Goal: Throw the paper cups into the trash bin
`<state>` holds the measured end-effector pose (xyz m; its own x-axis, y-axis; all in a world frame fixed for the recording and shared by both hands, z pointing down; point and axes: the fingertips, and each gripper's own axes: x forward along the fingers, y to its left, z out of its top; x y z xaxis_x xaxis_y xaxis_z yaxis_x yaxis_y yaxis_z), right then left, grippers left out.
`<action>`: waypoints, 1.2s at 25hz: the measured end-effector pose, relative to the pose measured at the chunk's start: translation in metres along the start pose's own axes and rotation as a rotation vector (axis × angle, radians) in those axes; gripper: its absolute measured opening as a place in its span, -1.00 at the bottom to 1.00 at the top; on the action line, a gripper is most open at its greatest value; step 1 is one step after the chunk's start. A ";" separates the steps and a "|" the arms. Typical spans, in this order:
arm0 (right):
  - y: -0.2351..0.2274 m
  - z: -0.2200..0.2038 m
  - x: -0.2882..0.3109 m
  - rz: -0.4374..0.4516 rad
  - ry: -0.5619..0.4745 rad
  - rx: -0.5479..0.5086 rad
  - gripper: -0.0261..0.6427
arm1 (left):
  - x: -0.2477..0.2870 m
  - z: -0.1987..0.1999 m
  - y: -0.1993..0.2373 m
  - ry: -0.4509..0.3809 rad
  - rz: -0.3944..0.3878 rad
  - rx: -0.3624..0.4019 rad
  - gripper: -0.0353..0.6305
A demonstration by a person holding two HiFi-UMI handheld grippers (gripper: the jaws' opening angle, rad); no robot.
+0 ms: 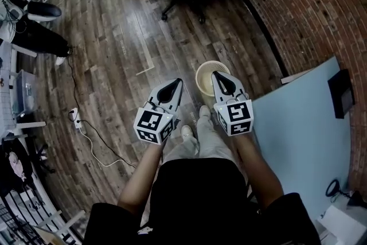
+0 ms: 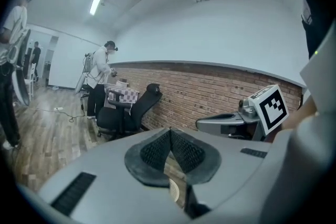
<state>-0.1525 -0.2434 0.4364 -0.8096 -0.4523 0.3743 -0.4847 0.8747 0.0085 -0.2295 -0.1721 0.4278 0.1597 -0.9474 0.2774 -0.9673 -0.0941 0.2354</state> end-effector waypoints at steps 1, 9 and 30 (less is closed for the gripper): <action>0.004 0.007 -0.004 0.003 -0.017 -0.004 -0.90 | -0.004 0.004 -0.001 -0.013 0.001 0.006 -0.87; 0.041 0.051 -0.029 0.019 -0.118 -0.028 -0.90 | -0.034 0.029 -0.008 -0.080 -0.039 0.035 -0.87; 0.043 0.068 -0.105 -0.103 -0.183 -0.012 -0.90 | -0.047 0.055 -0.063 -0.146 -0.179 0.072 -0.87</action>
<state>-0.1102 -0.1703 0.3343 -0.8033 -0.5624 0.1961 -0.5647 0.8238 0.0492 -0.1872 -0.1389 0.3489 0.3046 -0.9473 0.0989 -0.9386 -0.2808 0.2005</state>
